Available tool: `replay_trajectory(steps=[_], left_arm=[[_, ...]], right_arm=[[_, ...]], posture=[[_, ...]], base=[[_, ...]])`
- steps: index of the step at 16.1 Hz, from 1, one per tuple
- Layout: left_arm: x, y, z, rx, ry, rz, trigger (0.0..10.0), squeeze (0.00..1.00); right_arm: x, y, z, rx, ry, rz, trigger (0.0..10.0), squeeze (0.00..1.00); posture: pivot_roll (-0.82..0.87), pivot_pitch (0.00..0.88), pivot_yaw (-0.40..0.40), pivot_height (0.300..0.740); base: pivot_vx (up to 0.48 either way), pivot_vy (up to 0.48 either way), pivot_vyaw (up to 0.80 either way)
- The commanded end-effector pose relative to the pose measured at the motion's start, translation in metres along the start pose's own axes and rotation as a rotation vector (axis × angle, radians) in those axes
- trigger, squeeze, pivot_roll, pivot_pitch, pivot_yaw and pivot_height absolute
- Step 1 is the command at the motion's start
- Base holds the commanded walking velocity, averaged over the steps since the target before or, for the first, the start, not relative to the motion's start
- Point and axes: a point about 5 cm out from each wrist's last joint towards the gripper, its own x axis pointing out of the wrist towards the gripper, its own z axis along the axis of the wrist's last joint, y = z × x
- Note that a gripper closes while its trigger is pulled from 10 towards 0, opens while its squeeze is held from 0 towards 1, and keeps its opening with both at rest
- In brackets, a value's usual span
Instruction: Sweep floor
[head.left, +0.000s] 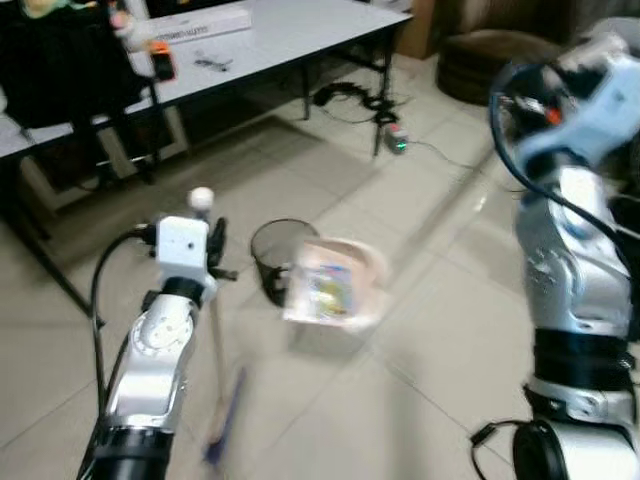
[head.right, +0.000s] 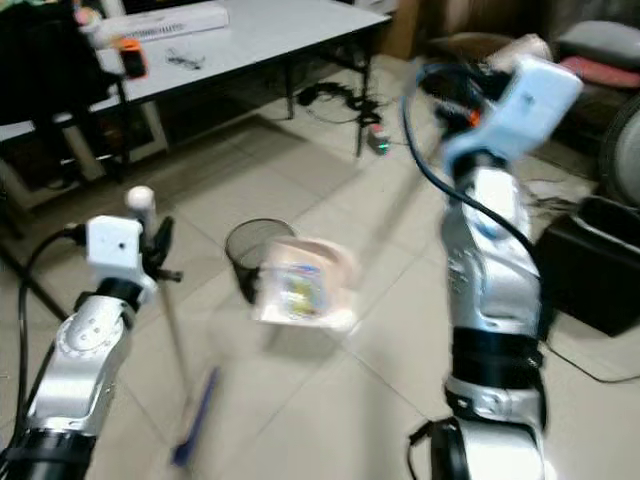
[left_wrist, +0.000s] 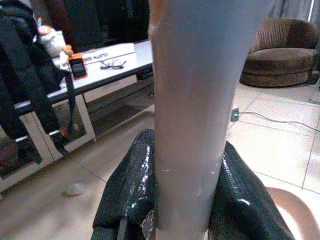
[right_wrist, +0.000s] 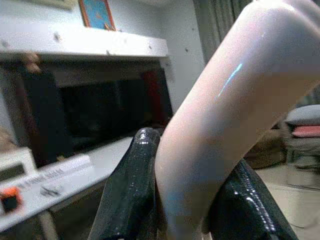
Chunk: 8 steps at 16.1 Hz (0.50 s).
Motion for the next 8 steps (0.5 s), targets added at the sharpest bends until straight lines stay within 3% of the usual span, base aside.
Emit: replay_trajectory(steps=[1,4,8], left_arm=[[0.002,0.005,0.007,0.023,-0.036,0.006,10.0,0.0],[0.002,0.007,0.005,0.031,-0.036,0.005,10.0,0.0],[0.001,0.01,0.002,0.041,-0.03,0.01,10.0,0.0]], right_arm=[[0.001,0.012,0.012,0.037,-0.064,0.046,10.0,0.0],[-0.006,0.009,0.007,0.029,-0.057,0.052,10.0,0.0],[-0.011,0.004,0.006,0.094,-0.054,0.028,10.0,0.0]], posture=[[-0.09,0.0,0.037,0.74],[-0.09,0.0,0.046,0.74],[-0.09,0.0,0.053,0.74]], base=[[0.405,0.0,0.0],[0.41,0.0,0.0],[0.409,0.0,0.0]])
